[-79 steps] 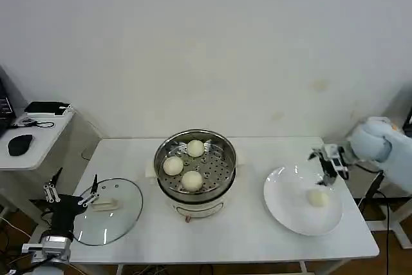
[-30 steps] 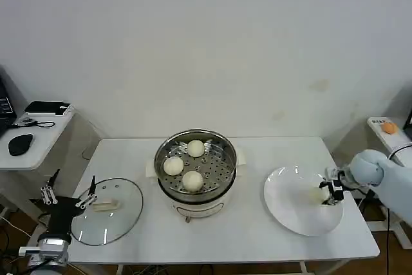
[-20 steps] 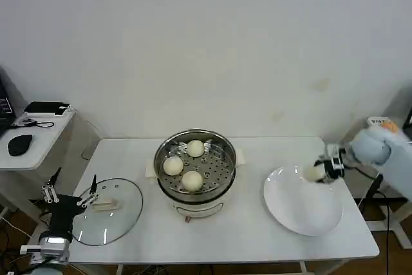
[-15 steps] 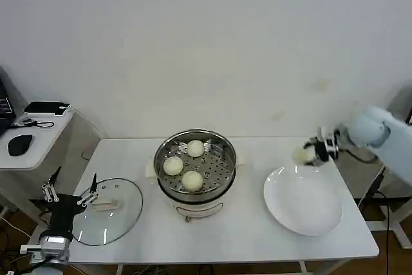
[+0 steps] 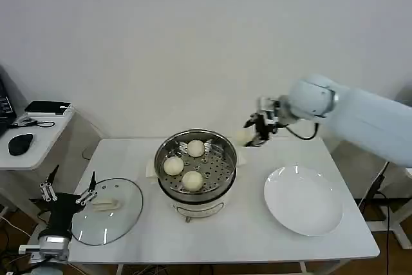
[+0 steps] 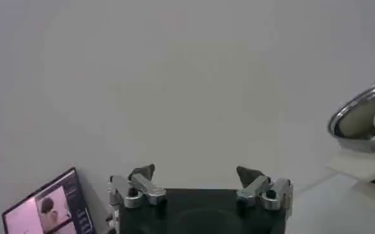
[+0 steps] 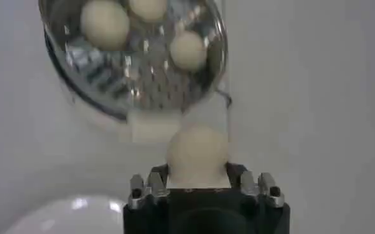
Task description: Take steamed baozi put them in steamer then cover it.
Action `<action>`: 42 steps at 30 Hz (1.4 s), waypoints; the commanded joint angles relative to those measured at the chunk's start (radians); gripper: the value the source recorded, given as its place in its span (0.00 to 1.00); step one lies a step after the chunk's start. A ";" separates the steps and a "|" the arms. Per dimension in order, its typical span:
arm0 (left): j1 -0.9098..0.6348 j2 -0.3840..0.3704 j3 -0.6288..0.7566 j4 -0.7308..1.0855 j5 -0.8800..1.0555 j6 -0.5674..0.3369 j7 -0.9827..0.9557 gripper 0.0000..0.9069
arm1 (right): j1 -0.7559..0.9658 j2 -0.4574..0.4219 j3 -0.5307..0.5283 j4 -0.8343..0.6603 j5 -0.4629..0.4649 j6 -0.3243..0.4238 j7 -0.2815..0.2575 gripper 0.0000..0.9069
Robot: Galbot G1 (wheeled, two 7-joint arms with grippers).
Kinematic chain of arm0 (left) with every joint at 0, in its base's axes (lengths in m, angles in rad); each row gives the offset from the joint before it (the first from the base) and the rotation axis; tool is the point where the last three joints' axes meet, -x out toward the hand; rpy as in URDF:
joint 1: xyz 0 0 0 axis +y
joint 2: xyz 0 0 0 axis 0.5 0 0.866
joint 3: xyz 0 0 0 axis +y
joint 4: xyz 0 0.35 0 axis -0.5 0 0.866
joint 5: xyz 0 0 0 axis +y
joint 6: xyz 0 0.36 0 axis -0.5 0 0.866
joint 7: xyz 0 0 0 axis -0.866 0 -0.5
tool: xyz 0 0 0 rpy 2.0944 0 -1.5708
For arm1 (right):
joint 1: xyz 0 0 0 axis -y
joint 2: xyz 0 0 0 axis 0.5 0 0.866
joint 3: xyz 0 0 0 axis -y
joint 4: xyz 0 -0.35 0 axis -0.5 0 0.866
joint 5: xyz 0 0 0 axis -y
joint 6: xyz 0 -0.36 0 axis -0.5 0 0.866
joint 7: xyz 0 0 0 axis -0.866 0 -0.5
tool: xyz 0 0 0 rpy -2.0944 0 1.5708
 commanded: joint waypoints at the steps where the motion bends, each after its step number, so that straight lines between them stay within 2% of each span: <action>1: 0.000 -0.005 -0.003 -0.006 0.001 0.001 0.000 1.00 | 0.010 0.189 -0.075 0.004 0.293 -0.160 0.160 0.71; 6: -0.001 -0.016 -0.001 -0.011 0.002 0.000 0.000 1.00 | -0.044 0.228 -0.078 -0.074 0.271 -0.170 0.173 0.71; 15: 0.007 -0.002 -0.015 -0.026 -0.002 -0.001 -0.001 1.00 | -0.163 0.290 -0.040 -0.233 0.149 -0.167 0.164 0.71; 22: 0.006 -0.001 -0.015 -0.016 -0.003 -0.005 -0.002 1.00 | -0.155 0.291 -0.050 -0.241 0.094 -0.173 0.153 0.71; 31: 0.006 0.000 -0.014 -0.015 -0.004 -0.005 -0.002 1.00 | -0.168 0.275 -0.055 -0.232 0.084 -0.171 0.146 0.71; 32: 0.006 0.000 -0.014 -0.016 -0.004 -0.005 -0.002 1.00 | -0.170 0.276 -0.053 -0.232 0.084 -0.169 0.147 0.78; 33: 0.007 0.000 -0.015 -0.017 -0.004 -0.005 -0.002 1.00 | -0.172 0.275 -0.052 -0.232 0.083 -0.168 0.148 1.00; 39: 0.007 0.000 -0.017 -0.020 -0.004 -0.004 -0.003 1.00 | -0.189 0.266 -0.003 -0.219 0.083 -0.160 0.182 1.00; 42: 0.007 0.000 -0.015 -0.016 -0.004 -0.004 -0.003 1.00 | -0.185 0.241 0.041 -0.173 0.119 -0.170 0.211 1.00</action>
